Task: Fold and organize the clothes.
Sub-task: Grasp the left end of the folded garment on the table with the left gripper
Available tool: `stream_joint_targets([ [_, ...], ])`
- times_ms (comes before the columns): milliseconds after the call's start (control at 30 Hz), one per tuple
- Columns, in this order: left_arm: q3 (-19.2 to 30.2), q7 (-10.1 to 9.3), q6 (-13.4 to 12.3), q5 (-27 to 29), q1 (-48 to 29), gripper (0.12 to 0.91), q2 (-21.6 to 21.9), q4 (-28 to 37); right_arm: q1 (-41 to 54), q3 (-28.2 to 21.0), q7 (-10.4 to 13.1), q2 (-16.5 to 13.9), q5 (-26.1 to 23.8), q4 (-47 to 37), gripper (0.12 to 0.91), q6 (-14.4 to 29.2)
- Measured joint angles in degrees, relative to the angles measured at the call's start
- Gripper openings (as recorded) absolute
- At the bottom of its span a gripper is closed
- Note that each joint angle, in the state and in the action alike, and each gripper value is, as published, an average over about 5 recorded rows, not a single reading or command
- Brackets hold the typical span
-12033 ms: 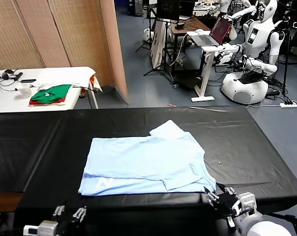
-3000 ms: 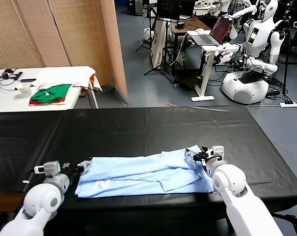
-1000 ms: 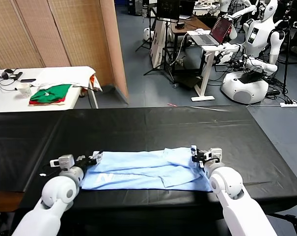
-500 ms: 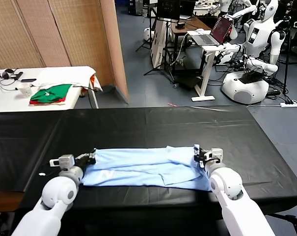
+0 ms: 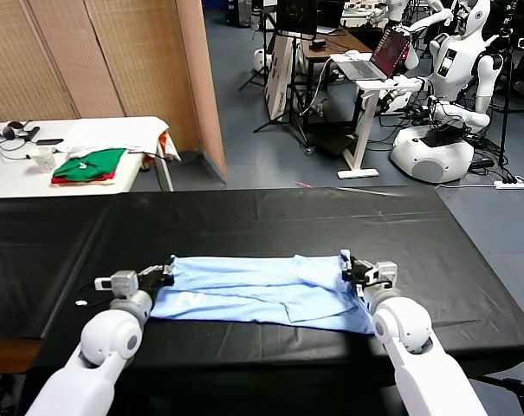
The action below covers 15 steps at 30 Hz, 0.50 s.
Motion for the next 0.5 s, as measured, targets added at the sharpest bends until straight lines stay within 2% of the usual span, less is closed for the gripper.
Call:
stream_joint_targets([
  [133, -1.34, 0.57, 0.10, -0.51, 1.59, 0.661, 1.22, -1.66, -1.04, 1.14, 0.02, -1.22, 0.51, 2.28, 0.810, -0.09],
  [200, -2.17, 0.51, 0.39, -1.83, 2.60, 0.769, 1.82, -2.81, -1.74, 1.81, 0.15, -1.76, 0.97, 3.71, 0.877, -0.24],
  [267, -3.04, 0.29, 0.68, -3.34, 3.81, 0.855, 2.12, -4.14, -2.71, 2.60, 0.25, -2.26, 1.43, 5.34, 0.897, -0.33],
  [367, -4.21, 0.38, 0.73, -4.20, 5.97, 0.900, 1.95, -5.93, -4.47, 3.85, 0.29, -2.78, 1.97, 7.84, 0.906, -0.37],
  [500, -4.97, 0.84, 0.56, -3.61, 8.44, 0.906, 0.98, -6.75, -7.06, 5.65, 0.33, -2.99, 2.31, 11.03, 0.907, -0.37],
])
